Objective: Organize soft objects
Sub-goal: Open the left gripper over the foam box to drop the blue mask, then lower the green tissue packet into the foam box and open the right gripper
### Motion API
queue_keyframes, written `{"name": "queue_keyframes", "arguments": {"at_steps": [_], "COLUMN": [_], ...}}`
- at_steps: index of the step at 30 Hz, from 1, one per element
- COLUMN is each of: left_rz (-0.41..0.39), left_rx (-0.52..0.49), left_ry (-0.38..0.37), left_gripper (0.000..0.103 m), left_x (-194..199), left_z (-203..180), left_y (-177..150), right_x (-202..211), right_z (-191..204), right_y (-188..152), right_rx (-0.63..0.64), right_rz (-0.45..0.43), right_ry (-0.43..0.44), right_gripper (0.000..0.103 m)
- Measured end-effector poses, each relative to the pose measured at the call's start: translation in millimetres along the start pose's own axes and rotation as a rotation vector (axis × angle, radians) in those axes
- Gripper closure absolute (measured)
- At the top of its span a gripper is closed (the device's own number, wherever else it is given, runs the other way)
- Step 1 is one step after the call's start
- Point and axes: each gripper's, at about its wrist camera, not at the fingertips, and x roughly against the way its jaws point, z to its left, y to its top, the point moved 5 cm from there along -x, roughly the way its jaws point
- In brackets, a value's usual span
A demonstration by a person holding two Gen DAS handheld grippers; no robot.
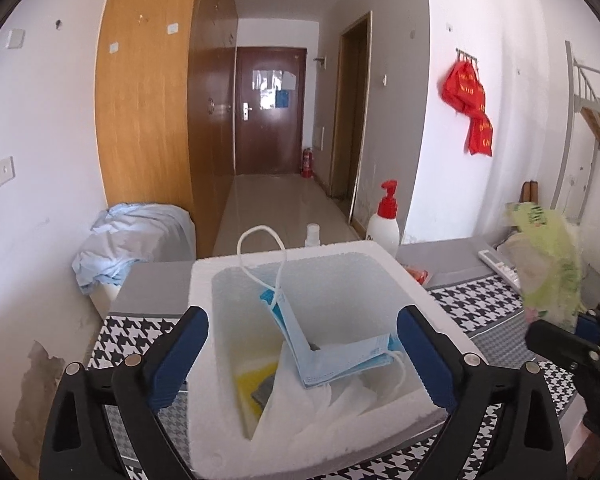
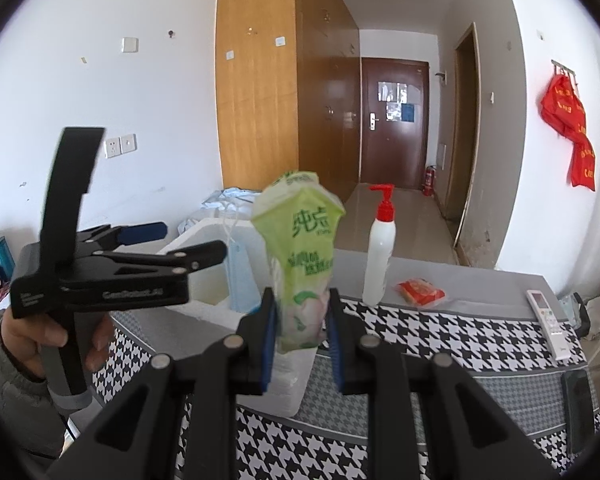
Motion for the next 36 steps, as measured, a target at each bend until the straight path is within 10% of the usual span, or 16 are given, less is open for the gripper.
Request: {"name": "queue_keyframes", "arguments": {"at_steps": [36], "left_rz": [-0.140], "left_rx": [0.055], "left_ry": [0.165], "left_gripper": [0.001], "left_x": [78], "left_z": [60], "left_y": [-25], "right_x": [-61], "right_z": [49], "right_y": [25], "right_rx": [0.026], "right_rz": [0.039], "right_ry": [0.080], "right_gripper": [0.076]}}
